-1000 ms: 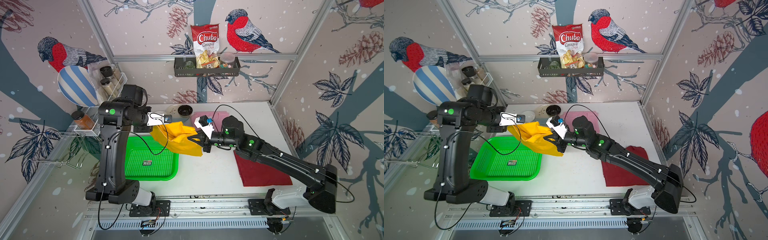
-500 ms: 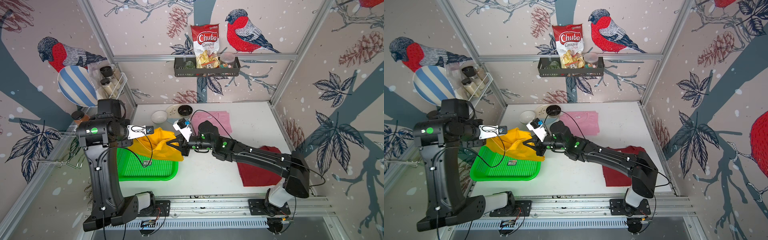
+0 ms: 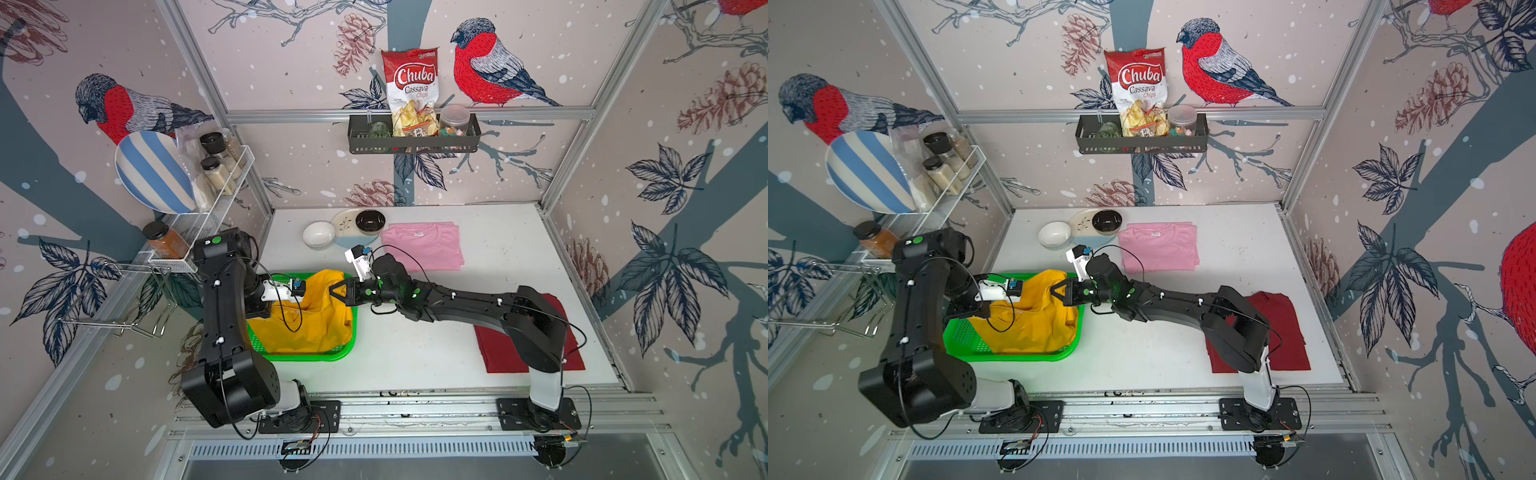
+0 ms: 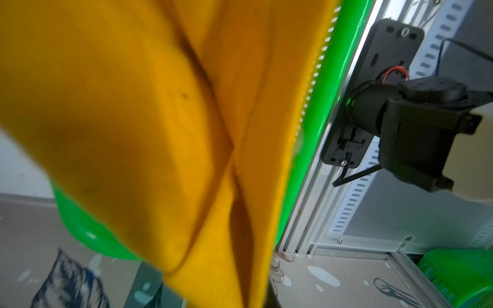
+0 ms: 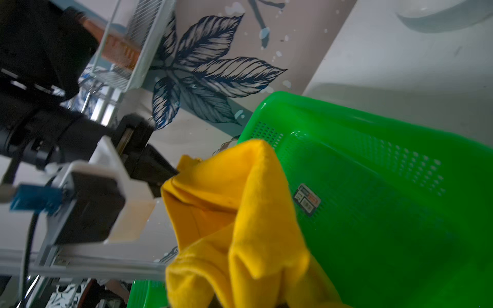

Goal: Put the folded t-shirts into the basket
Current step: Move the bin to the center of the board.

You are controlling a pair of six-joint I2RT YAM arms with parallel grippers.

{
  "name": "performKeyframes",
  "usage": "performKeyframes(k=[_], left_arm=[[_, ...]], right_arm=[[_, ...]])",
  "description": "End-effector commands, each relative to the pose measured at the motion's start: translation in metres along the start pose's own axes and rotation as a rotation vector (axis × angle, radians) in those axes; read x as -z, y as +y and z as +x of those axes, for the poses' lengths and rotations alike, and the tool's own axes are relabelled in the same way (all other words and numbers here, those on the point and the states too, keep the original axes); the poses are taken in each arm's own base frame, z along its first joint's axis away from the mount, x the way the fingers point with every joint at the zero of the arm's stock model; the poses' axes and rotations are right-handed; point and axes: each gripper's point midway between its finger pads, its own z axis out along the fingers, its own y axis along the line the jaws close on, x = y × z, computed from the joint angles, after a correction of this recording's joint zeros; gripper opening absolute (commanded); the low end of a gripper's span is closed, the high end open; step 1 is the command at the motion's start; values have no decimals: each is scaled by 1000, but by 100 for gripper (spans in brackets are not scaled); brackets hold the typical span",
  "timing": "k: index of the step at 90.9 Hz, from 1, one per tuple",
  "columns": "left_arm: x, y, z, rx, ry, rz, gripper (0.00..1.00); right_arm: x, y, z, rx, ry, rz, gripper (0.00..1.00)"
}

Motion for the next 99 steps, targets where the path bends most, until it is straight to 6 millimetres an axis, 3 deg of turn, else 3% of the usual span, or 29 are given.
performKeyframes(k=[1, 23, 35, 46, 63, 75, 86, 99], left_arm=[[-20, 19, -9, 43, -60, 21, 0], [-67, 66, -21, 74, -61, 47, 0], [-83, 84, -28, 57, -39, 50, 0], [-94, 88, -40, 37, -18, 82, 0], [-106, 68, -72, 6, -11, 137, 0], [-103, 54, -101, 95, -11, 162, 0], [-106, 22, -140, 98, -62, 234, 0], [-123, -8, -193, 46, -82, 265, 0]], right_arm=[[-15, -37, 13, -175, 68, 101, 0], [-28, -97, 32, -309, 168, 267, 0], [-17, -121, 38, -323, 203, 378, 0], [2, -141, 38, -309, 239, 483, 0], [59, -164, 38, -262, 320, 626, 0], [107, -173, 48, -209, 378, 708, 0], [156, -182, 64, -152, 443, 810, 0], [209, -189, 85, -151, 480, 862, 0]])
